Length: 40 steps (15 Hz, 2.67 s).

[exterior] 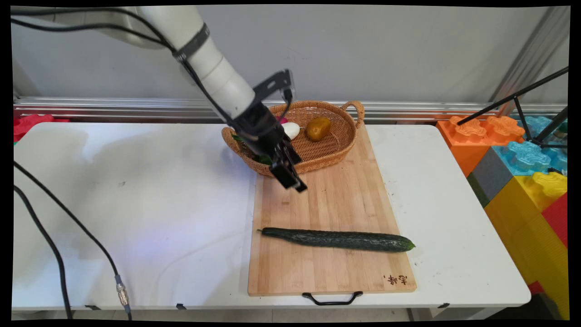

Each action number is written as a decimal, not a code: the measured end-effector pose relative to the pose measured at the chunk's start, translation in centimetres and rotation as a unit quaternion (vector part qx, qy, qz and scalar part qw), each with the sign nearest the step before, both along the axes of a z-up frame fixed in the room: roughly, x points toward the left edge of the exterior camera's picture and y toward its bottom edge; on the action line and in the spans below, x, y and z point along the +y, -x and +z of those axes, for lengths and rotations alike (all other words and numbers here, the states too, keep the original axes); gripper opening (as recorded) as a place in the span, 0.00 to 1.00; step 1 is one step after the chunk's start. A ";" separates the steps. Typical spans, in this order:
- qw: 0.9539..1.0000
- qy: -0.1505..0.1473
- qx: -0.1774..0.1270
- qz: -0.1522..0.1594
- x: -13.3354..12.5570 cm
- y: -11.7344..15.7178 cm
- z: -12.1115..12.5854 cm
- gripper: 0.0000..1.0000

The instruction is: Pick up the cucumber from the cutting board, then place the picked object in the vegetable basket

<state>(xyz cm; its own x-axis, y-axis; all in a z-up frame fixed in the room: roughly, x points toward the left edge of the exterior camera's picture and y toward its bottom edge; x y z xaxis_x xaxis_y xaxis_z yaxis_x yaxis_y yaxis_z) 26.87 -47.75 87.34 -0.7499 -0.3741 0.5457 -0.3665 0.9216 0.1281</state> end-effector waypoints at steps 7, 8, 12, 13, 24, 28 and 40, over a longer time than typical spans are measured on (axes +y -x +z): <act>0.999 0.011 0.015 -0.040 3.5 3.7 -3.3 1.00; 0.999 0.013 0.016 -0.043 3.9 4.3 -4.0 1.00; 0.998 0.016 0.021 -0.051 5.1 6.3 -6.4 1.00; 0.998 0.018 0.021 -0.051 5.3 7.0 -7.2 1.00; 0.998 0.034 0.026 -0.047 5.0 9.9 -11.3 0.00; 0.998 0.037 0.025 -0.054 5.1 10.3 -11.9 0.00; 0.995 0.051 0.068 -0.053 2.6 9.6 -5.9 0.00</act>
<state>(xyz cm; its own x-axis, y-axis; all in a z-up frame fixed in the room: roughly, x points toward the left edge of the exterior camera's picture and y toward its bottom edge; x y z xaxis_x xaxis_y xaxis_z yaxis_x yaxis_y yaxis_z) 17.24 -45.18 81.45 -0.6987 -0.2347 0.6758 -0.2519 0.9649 0.0746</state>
